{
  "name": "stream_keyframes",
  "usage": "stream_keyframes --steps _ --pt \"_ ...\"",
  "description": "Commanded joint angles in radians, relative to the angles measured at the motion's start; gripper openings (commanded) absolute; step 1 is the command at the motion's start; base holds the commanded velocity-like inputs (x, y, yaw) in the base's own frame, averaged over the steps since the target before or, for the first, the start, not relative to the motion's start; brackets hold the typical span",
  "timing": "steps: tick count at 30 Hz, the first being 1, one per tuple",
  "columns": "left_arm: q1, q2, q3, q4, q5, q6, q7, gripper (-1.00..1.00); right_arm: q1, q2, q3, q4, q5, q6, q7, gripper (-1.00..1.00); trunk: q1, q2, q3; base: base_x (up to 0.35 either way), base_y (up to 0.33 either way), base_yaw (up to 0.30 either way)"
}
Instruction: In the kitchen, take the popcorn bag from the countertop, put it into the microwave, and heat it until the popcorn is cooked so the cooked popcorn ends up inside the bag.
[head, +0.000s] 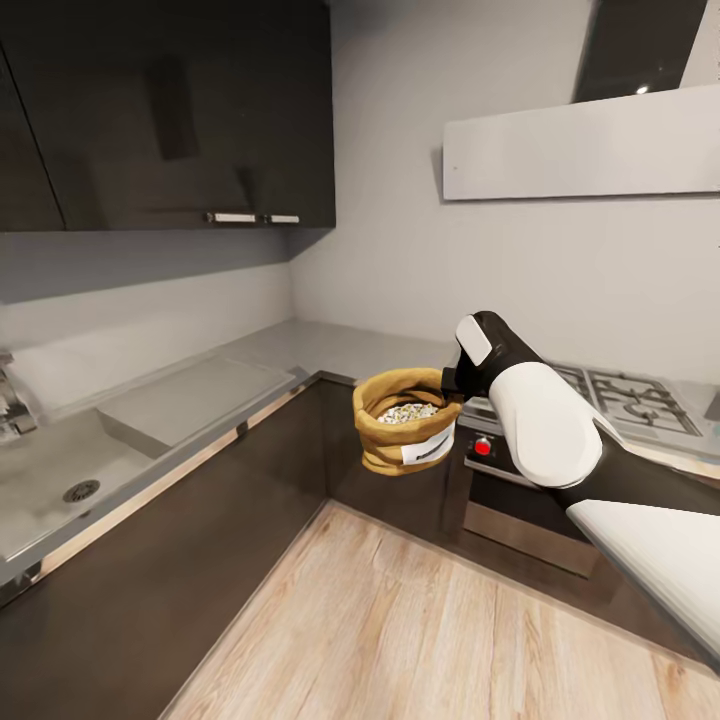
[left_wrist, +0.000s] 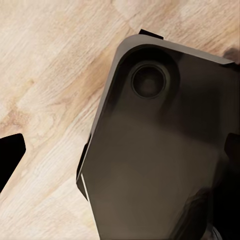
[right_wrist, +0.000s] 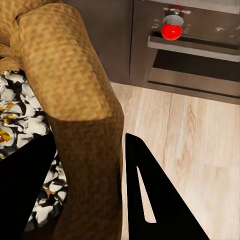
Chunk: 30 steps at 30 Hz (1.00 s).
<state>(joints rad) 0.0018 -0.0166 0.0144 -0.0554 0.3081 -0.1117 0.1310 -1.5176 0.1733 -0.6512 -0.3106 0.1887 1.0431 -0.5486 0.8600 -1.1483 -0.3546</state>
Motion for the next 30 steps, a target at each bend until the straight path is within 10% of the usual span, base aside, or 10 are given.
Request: stream_keyframes --steps 1,30 --pt "0.000 0.000 0.001 -0.001 0.003 -0.002 0.002 1.00 -0.001 0.001 -0.008 -0.002 0.010 0.004 0.001 -1.00 0.000 -0.001 0.001 0.000 0.000 0.000" --pt "0.000 -0.001 0.001 -0.001 0.003 -0.002 0.002 1.00 -0.001 0.001 -0.010 0.011 0.009 0.004 0.001 -1.00 0.000 -0.001 0.016 0.000 0.000 -0.001"
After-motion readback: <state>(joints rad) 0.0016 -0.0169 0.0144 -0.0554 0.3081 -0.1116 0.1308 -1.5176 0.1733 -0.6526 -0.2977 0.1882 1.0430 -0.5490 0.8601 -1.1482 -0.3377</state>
